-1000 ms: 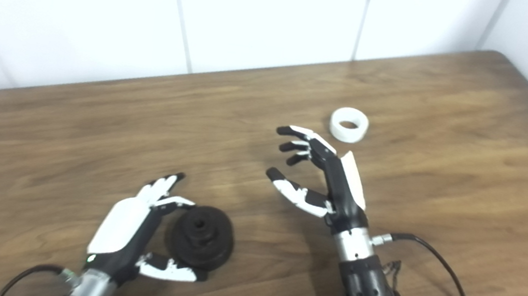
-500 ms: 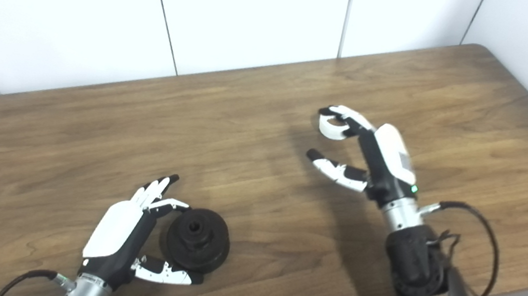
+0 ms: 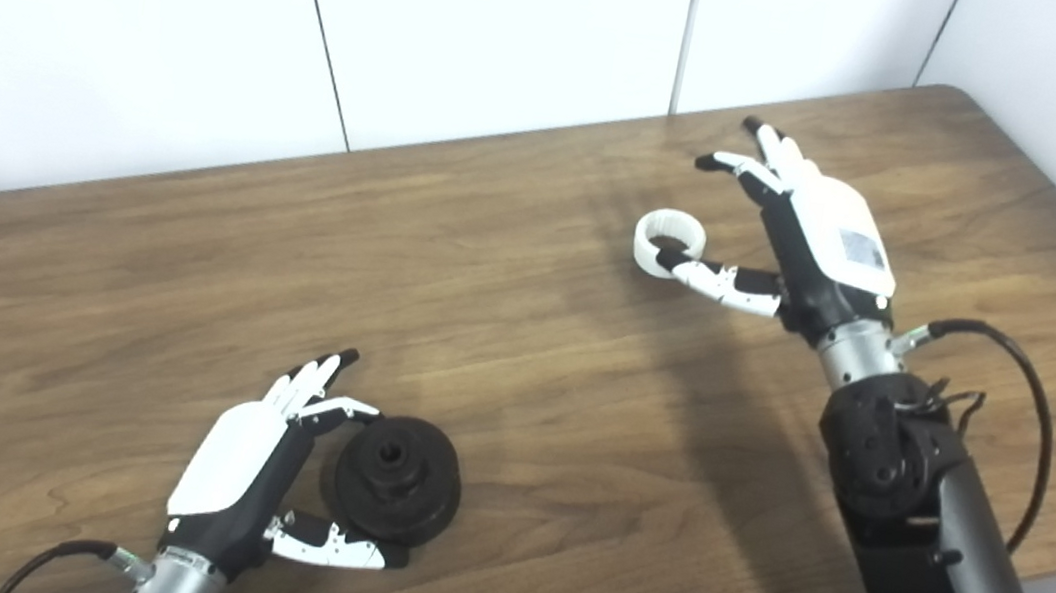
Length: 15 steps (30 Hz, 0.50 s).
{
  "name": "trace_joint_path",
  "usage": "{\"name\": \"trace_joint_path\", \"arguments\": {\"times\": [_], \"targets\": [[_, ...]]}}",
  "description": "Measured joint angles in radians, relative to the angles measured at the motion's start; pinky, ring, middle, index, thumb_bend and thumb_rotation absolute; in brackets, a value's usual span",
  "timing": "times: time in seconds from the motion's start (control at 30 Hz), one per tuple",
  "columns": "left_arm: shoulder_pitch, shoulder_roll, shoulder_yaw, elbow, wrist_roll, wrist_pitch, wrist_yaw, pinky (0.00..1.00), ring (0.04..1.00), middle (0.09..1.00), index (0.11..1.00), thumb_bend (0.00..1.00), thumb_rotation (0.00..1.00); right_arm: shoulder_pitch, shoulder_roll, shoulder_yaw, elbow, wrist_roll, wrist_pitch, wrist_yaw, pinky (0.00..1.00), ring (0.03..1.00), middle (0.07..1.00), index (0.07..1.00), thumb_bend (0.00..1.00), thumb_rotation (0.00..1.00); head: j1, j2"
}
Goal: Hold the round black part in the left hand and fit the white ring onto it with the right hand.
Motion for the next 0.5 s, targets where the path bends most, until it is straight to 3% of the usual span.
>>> {"name": "trace_joint_path", "arguments": {"times": [0.1,0.27,0.5], "targets": [[0.000,-0.001,0.000,0.000,0.000,0.000,0.000,1.00,1.000,1.000,0.618,0.98,0.30,-0.017,-0.023,0.004,0.023,-0.001,0.006,0.021,0.98,1.000,1.000,0.994,0.88,0.65,0.005,0.000],[-0.001,-0.006,0.000,0.011,-0.001,-0.004,0.004,1.00,1.000,1.000,0.621,0.98,0.32,-0.061,-0.034,0.018,0.107,0.004,0.024,0.062,0.96,1.000,1.000,0.989,0.99,0.66,0.009,-0.006],[-0.001,-0.009,-0.001,0.012,0.000,-0.007,0.005,1.00,1.000,1.000,0.622,0.97,0.33,-0.138,-0.074,0.053,0.214,0.015,0.024,0.114,0.97,1.000,1.000,0.990,1.00,0.69,0.021,-0.005]]}}
